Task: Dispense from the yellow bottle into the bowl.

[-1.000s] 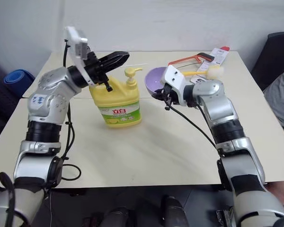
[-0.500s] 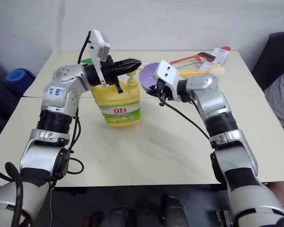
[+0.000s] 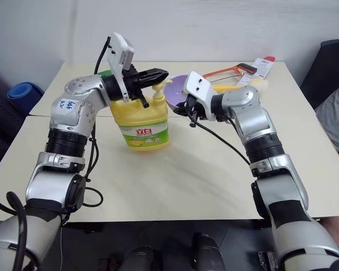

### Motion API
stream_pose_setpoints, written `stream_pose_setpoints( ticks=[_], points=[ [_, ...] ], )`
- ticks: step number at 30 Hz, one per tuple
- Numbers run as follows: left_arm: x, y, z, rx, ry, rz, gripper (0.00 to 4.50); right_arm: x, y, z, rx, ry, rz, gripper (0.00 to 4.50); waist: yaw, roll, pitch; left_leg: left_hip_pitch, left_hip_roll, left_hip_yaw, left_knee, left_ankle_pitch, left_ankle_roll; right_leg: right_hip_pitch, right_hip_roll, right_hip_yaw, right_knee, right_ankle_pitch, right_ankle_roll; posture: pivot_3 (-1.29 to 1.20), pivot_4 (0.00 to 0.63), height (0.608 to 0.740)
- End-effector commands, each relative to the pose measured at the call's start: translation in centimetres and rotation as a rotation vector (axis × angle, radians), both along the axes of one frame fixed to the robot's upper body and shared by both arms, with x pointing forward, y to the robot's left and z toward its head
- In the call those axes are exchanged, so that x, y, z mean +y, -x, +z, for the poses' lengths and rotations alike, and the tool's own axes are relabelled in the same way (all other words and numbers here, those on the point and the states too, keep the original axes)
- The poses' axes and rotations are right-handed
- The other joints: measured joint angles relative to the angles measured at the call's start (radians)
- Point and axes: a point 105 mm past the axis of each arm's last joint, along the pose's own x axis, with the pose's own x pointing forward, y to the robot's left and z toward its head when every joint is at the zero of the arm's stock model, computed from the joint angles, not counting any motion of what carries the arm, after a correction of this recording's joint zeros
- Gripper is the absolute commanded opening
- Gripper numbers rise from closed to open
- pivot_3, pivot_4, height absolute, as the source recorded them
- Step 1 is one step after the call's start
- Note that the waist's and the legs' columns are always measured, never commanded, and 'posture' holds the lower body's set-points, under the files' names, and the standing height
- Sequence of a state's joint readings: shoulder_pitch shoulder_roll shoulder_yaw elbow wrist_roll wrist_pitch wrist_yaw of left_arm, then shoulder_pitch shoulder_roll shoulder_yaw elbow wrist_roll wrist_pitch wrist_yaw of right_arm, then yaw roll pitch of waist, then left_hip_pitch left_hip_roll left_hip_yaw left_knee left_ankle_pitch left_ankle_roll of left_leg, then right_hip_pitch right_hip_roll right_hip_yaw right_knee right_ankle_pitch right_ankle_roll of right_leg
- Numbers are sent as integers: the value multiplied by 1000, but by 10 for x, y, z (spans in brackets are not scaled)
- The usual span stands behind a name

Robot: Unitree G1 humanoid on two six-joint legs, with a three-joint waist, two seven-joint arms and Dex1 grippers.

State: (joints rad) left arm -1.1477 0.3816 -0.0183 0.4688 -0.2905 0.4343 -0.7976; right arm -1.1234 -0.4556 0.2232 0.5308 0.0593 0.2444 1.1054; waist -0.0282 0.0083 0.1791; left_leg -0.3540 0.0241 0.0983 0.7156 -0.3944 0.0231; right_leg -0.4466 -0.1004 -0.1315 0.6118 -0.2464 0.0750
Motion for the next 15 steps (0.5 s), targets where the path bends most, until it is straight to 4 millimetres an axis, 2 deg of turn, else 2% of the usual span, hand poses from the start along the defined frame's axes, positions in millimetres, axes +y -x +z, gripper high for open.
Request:
stream_pose_setpoints(
  ticks=[1,5,15],
  points=[
    [0,-6,-31,87,-105,44,14,4,8,31,-84,-40,35,0,0,0,0,0,0,0,0,0,0,0,0,0,0,0,0,0,150,740],
    [1,-8,-50,117,-171,68,14,5,10,33,-82,-53,38,0,0,0,0,1,0,0,0,0,0,1,0,0,0,0,0,0,150,740],
    [9,-13,-82,209,-178,104,14,6,12,35,-79,-70,40,0,0,0,-3,3,0,0,1,0,0,3,0,1,1,0,0,0,150,740]
  ],
)
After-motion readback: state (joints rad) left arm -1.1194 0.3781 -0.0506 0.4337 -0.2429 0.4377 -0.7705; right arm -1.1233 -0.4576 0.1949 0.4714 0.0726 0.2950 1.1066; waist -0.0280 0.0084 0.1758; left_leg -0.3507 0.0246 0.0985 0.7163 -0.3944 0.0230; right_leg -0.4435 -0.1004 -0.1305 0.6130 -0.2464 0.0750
